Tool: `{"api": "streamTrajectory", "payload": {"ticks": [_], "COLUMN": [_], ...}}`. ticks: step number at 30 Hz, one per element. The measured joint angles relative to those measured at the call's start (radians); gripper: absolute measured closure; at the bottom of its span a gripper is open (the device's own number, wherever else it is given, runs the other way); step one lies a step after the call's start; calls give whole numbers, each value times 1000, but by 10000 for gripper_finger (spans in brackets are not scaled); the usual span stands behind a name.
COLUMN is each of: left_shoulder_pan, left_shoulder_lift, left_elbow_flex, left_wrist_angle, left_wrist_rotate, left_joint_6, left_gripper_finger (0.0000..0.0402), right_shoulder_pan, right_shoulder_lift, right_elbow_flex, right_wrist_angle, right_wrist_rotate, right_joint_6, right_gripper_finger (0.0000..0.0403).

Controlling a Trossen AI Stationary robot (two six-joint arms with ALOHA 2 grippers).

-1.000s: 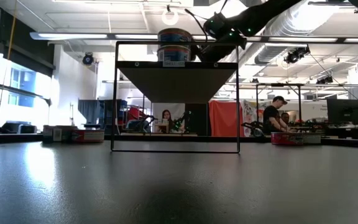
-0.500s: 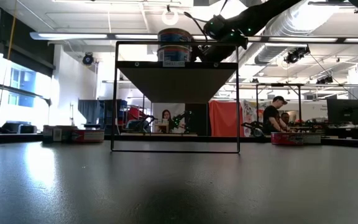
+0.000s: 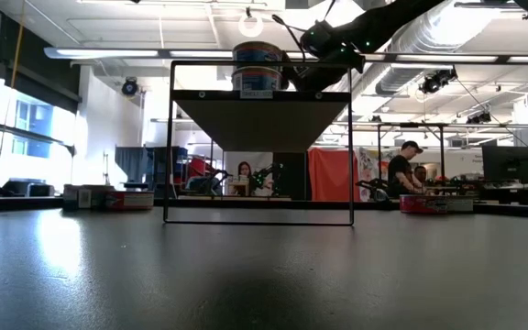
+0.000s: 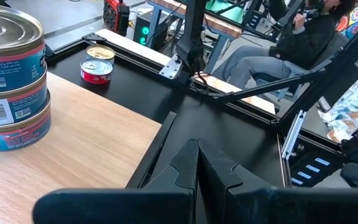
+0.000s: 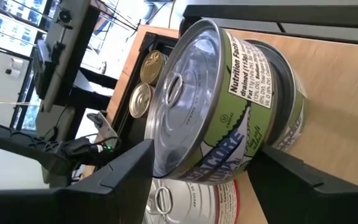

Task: Stack canned seafood by type on shelf
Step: Stack the green tuna can on top of the green tuna can on the shelf

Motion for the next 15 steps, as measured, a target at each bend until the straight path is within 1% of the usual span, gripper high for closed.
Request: {"api": "streamTrajectory", "payload": {"ticks": [8,15], "left_shoulder_pan": [0,0], "left_shoulder_lift": [0,0], "left_elbow_flex": [0,0], "left_wrist_angle": [-16,-22], "left_wrist_rotate": [0,0], "left_joint_6": [-1,0], "left_gripper_finger": [402,402], "right_shoulder_pan": [-6,-6], "right_shoulder_lift": [0,0], "right_elbow_flex": [0,0], "right_wrist_angle": [53,30], "right_wrist_rotate": [11,27], "right_joint_6": [-20,-64], "right_gripper_finger": [164,164]}}
